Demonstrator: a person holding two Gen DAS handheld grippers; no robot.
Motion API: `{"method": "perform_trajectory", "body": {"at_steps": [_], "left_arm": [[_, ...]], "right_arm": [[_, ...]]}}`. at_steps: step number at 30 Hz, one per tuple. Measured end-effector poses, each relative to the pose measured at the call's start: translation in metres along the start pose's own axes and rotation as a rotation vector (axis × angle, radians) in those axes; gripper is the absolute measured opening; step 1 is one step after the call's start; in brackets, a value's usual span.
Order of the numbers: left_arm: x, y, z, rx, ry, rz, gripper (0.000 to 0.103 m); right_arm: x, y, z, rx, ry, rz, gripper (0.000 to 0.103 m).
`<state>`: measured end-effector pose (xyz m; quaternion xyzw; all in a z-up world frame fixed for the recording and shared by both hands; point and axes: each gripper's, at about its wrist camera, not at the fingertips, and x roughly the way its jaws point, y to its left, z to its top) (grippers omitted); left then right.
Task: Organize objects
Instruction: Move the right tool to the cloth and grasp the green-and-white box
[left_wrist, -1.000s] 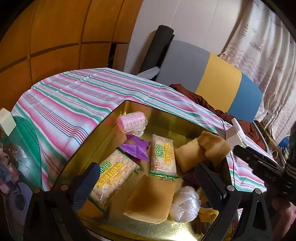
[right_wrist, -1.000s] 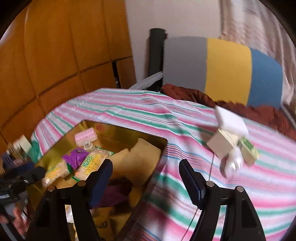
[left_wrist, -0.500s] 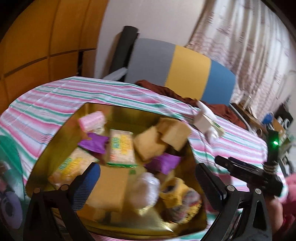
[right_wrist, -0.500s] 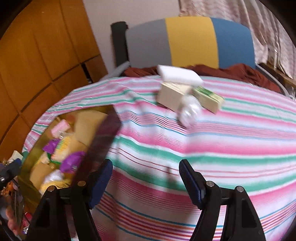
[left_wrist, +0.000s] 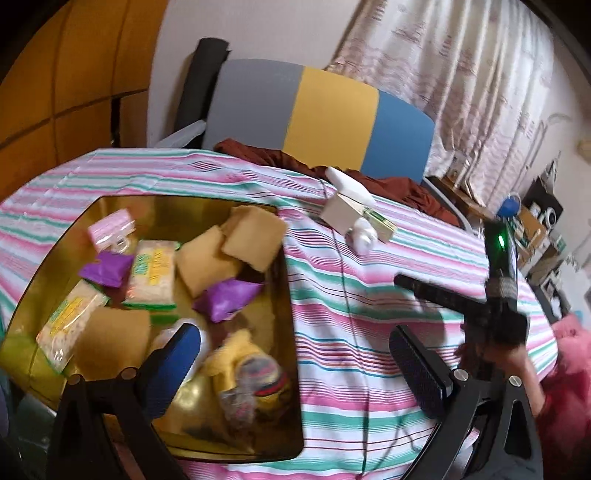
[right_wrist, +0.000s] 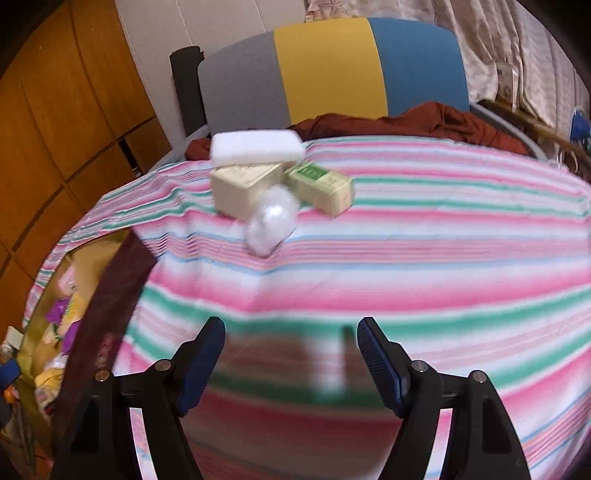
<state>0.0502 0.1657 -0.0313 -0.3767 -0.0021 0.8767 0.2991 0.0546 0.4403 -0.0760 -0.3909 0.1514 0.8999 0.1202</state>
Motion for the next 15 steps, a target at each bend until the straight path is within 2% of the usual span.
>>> {"method": "perform_trajectory", "body": {"at_steps": [8, 12, 15], "left_arm": [[0.013, -0.023, -0.001, 0.037, 0.044, -0.004, 0.103], [0.018, -0.025, -0.002, 0.038, 0.064, -0.004, 0.103], [0.022, -0.024, -0.001, 0.032, 0.074, 0.002, 0.103]], "right_arm": [[0.03, -0.024, 0.071, -0.031, -0.038, -0.034, 0.075], [0.058, -0.023, 0.094, -0.076, 0.005, -0.047, 0.074], [0.077, -0.02, 0.098, -0.119, 0.04, -0.066, 0.069]]}}
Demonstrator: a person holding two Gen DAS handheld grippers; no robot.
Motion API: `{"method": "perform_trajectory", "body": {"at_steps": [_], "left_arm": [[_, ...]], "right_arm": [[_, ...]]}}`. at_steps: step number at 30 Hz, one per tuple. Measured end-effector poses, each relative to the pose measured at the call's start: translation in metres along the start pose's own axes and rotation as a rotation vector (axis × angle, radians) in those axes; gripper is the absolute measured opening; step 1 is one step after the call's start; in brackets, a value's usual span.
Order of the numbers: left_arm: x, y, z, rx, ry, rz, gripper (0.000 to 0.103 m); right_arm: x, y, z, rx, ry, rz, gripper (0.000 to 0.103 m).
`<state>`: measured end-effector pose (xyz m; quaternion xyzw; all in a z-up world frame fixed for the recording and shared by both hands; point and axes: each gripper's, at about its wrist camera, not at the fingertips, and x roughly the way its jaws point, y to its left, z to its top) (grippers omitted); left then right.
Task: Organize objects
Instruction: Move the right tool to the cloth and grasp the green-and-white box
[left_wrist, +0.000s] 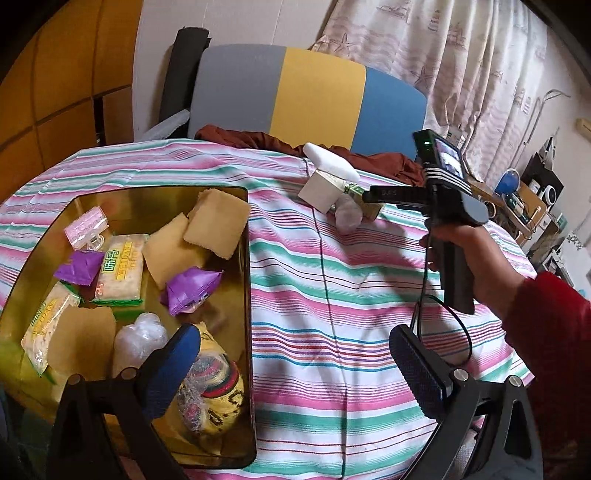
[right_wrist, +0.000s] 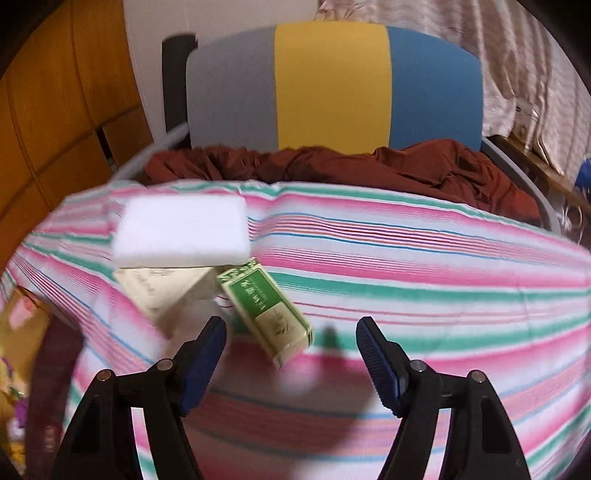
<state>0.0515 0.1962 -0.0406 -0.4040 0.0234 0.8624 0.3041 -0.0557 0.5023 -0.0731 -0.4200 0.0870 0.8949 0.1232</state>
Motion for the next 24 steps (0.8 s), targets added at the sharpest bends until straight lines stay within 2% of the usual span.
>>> {"method": "perform_trajectory", "body": {"at_steps": [2, 3, 5, 7, 9, 11, 18, 24], "left_arm": [[0.003, 0.002, 0.001, -0.006, 0.009, 0.006, 0.103], [0.005, 0.003, 0.002, -0.012, 0.014, 0.006, 0.103], [0.008, 0.004, 0.003, -0.021, 0.023, 0.008, 0.103], [0.01, 0.004, 0.004, -0.026, 0.027, 0.007, 0.103], [0.011, 0.001, 0.006, -0.026, 0.032, 0.006, 0.103], [0.012, -0.003, 0.01, -0.024, 0.027, 0.005, 0.103], [0.023, -0.027, 0.033, 0.003, 0.001, 0.012, 0.103], [0.06, -0.05, 0.064, -0.003, 0.009, 0.041, 0.103]], "right_arm": [[0.008, 0.003, 0.0, -0.029, 0.007, 0.011, 0.068], [0.01, 0.006, -0.001, -0.044, 0.006, 0.017, 0.064], [0.014, 0.008, -0.005, -0.055, 0.006, 0.041, 0.055], [0.017, 0.006, -0.011, -0.041, 0.01, 0.062, 0.037], [0.014, 0.005, -0.015, -0.033, -0.007, 0.065, 0.033], [0.007, 0.002, -0.018, -0.015, -0.024, 0.086, 0.032], [-0.025, -0.018, -0.052, 0.077, -0.051, 0.022, 0.03], [-0.051, -0.032, -0.08, 0.146, -0.1, -0.018, 0.03]]}}
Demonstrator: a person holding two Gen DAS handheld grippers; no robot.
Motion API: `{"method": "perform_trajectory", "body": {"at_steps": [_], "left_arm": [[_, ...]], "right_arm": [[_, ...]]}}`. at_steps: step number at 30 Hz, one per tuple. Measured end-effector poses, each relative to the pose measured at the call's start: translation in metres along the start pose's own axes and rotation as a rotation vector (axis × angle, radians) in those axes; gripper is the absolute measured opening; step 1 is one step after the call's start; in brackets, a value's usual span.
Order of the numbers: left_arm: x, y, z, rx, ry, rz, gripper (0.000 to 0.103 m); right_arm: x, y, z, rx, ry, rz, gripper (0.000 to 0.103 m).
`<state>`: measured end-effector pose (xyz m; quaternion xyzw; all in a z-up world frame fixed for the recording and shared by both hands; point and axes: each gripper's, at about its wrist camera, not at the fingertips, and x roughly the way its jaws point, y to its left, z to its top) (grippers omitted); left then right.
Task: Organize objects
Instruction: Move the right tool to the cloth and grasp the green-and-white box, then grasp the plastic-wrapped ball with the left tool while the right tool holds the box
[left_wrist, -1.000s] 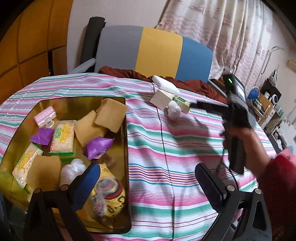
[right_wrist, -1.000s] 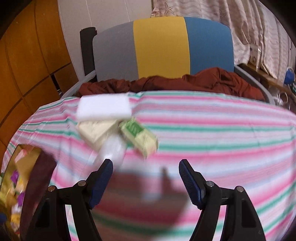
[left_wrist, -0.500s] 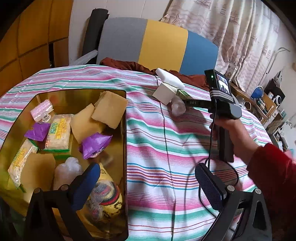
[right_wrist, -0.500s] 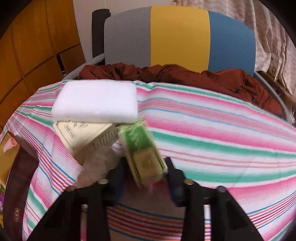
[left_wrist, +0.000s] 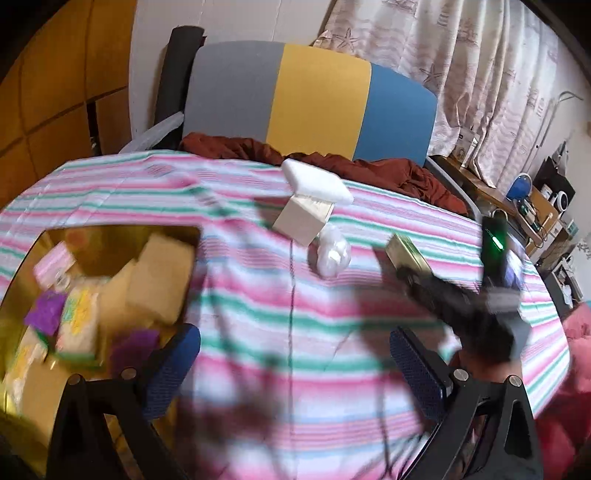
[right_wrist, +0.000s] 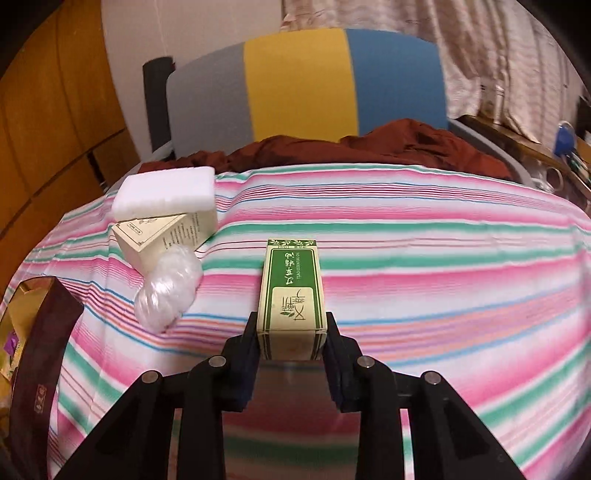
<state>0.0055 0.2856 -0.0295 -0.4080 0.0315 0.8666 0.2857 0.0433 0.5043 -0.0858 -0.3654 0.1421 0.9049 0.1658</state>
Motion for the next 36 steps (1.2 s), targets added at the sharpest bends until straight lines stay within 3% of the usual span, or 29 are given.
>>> {"method": "perform_trajectory", "body": {"at_steps": [7, 11, 15, 17, 20, 23, 27, 36], "left_arm": [[0.069, -0.024, 0.038, 0.015, 0.024, 0.065, 0.103], [0.103, -0.032, 0.048, 0.045, 0.017, 0.065, 0.101], [0.139, -0.037, 0.052, 0.06, 0.066, 0.048, 0.078], [0.15, -0.035, 0.052, 0.037, 0.083, 0.033, 0.076], [0.155, -0.036, 0.048, 0.049, 0.065, 0.031, 0.062], [0.155, -0.037, 0.041, 0.09, 0.035, 0.076, 0.047], [0.151, -0.027, 0.039, 0.042, 0.015, 0.075, 0.031], [0.131, -0.022, 0.023, 0.038, -0.028, 0.064, 0.029]], "right_arm": [[-0.011, -0.007, -0.007, 0.052, -0.048, -0.026, 0.031], [-0.009, -0.013, -0.01, 0.072, -0.046, -0.042, 0.031], [-0.009, -0.016, -0.01, 0.093, -0.047, -0.042, 0.031], [-0.009, -0.019, -0.012, 0.102, -0.048, -0.041, 0.031], [-0.008, -0.021, -0.013, 0.114, -0.041, -0.036, 0.031], [-0.007, -0.022, -0.013, 0.117, -0.037, -0.035, 0.031], [-0.008, -0.022, -0.014, 0.113, -0.041, -0.041, 0.031], [-0.011, -0.017, -0.015, 0.091, -0.057, -0.059, 0.031]]}}
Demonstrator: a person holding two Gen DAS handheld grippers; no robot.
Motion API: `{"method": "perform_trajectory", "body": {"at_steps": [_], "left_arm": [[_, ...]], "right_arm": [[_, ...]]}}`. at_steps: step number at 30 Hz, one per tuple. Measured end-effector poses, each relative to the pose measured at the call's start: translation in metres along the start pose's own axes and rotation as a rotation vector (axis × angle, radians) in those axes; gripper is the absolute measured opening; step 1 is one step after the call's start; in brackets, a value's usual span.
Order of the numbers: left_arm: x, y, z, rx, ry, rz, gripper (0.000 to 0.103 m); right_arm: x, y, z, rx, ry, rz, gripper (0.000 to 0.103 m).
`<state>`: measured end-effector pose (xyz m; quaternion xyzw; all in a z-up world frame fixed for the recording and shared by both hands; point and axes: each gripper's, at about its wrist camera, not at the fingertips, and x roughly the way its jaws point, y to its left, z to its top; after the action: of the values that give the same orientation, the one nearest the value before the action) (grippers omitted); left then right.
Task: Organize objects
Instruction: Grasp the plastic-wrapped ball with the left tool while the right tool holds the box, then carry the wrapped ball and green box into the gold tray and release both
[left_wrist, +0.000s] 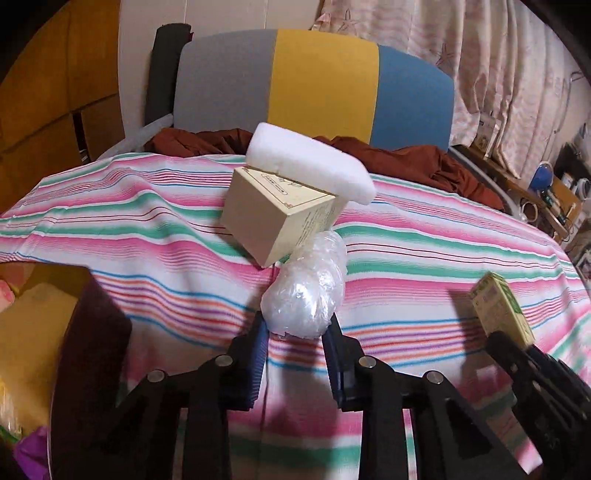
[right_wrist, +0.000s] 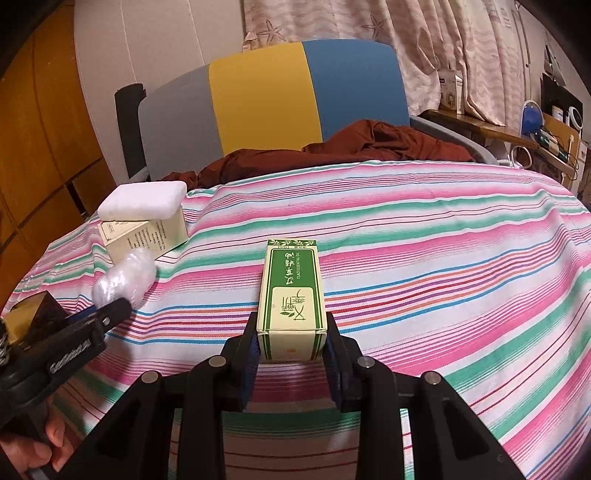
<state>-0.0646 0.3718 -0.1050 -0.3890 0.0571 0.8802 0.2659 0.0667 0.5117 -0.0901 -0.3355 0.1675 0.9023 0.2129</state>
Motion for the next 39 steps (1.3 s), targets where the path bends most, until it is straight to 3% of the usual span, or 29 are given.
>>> {"method": "perform_trajectory", "body": {"at_steps": [19, 25, 39], "left_arm": [[-0.062, 0.011, -0.065, 0.001, -0.034, -0.039, 0.029], [-0.087, 0.007, -0.086, 0.053, -0.07, -0.076, 0.029], [-0.155, 0.036, -0.094, -0.012, -0.143, -0.168, 0.029]], "right_arm": [[-0.008, 0.013, 0.0, -0.072, -0.04, -0.015, 0.031], [-0.011, 0.019, -0.001, -0.104, -0.052, -0.024, 0.031], [-0.018, 0.036, -0.006, -0.187, -0.086, -0.045, 0.031]]}}
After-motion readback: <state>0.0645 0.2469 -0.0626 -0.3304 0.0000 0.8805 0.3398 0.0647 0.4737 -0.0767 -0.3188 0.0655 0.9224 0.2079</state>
